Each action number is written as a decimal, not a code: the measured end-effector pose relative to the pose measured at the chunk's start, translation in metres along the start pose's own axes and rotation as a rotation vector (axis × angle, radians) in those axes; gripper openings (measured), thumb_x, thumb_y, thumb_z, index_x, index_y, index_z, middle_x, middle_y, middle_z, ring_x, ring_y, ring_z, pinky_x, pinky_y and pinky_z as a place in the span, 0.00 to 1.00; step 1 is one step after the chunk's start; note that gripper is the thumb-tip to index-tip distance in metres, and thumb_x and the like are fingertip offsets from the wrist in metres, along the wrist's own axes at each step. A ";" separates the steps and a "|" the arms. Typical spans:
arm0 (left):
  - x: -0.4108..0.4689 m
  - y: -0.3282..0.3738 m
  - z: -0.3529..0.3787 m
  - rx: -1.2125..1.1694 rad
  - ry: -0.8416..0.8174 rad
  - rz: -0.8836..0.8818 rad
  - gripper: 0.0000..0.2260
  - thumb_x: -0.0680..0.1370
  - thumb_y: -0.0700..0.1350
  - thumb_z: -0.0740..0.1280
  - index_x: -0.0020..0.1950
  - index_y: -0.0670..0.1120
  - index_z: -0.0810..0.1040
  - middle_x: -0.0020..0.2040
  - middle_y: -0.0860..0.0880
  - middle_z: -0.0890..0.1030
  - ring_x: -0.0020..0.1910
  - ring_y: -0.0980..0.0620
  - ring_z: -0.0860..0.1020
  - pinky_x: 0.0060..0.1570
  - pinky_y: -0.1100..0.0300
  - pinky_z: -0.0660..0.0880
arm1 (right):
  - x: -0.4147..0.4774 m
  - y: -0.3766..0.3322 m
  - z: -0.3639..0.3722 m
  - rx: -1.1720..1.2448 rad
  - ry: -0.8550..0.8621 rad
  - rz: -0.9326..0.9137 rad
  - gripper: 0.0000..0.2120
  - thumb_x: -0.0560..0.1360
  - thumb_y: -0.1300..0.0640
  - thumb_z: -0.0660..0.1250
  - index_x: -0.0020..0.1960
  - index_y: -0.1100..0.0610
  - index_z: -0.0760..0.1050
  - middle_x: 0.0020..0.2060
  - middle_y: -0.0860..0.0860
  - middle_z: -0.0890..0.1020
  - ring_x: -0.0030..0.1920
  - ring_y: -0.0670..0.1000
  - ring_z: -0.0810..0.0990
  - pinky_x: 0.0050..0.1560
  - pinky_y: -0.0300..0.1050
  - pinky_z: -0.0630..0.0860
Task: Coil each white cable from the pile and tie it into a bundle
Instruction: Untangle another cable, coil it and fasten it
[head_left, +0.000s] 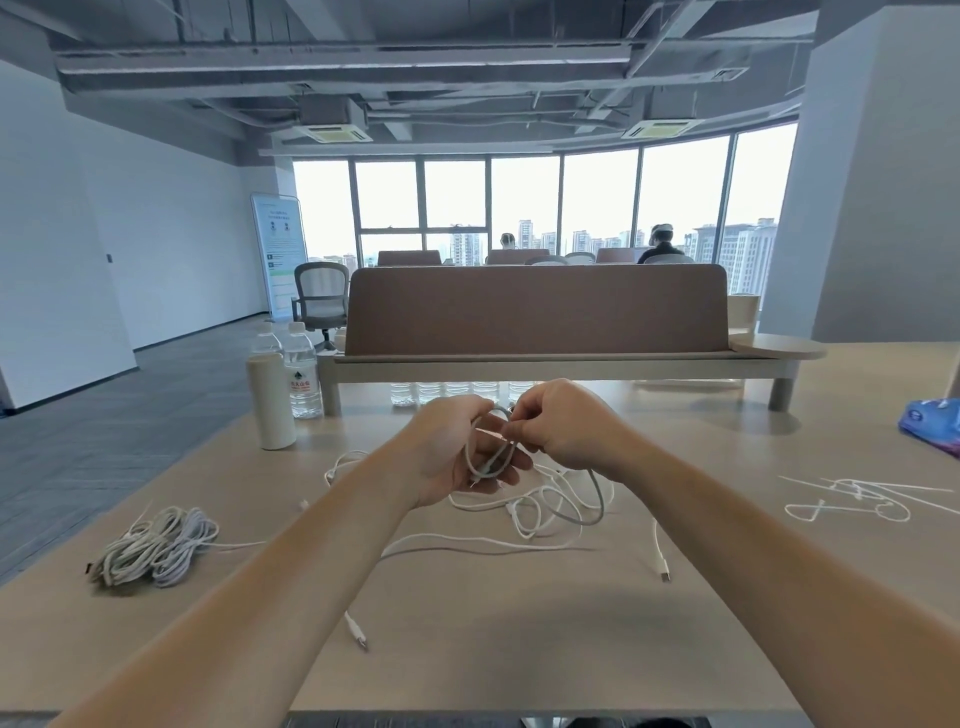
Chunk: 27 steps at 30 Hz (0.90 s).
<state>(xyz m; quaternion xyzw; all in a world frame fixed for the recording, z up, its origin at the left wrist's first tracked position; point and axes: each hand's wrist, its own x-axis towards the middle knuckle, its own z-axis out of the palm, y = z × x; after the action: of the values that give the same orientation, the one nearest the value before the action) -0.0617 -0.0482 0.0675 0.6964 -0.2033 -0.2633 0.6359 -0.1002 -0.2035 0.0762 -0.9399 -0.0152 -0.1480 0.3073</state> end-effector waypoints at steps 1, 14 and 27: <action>0.001 -0.001 0.000 0.005 0.024 0.003 0.23 0.85 0.49 0.49 0.55 0.35 0.78 0.40 0.39 0.82 0.32 0.46 0.76 0.28 0.61 0.68 | 0.000 0.000 0.000 0.010 0.001 -0.003 0.10 0.77 0.54 0.71 0.40 0.58 0.81 0.31 0.50 0.79 0.31 0.48 0.73 0.33 0.40 0.69; 0.006 0.005 -0.030 -0.123 0.099 0.008 0.20 0.86 0.50 0.52 0.53 0.38 0.77 0.39 0.41 0.81 0.33 0.48 0.75 0.30 0.58 0.66 | -0.006 0.040 -0.010 0.679 -0.173 0.295 0.05 0.79 0.61 0.69 0.48 0.64 0.79 0.33 0.57 0.81 0.30 0.52 0.80 0.35 0.42 0.79; 0.015 -0.005 -0.011 -0.099 0.211 -0.018 0.20 0.86 0.52 0.52 0.50 0.40 0.77 0.38 0.40 0.82 0.33 0.46 0.75 0.33 0.58 0.66 | -0.007 -0.008 0.014 0.409 0.254 0.162 0.12 0.79 0.56 0.67 0.39 0.59 0.79 0.27 0.51 0.81 0.25 0.48 0.74 0.33 0.44 0.73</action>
<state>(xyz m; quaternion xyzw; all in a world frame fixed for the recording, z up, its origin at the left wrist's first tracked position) -0.0434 -0.0481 0.0619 0.6899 -0.1157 -0.2038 0.6850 -0.1038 -0.1888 0.0682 -0.8303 0.0696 -0.2336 0.5012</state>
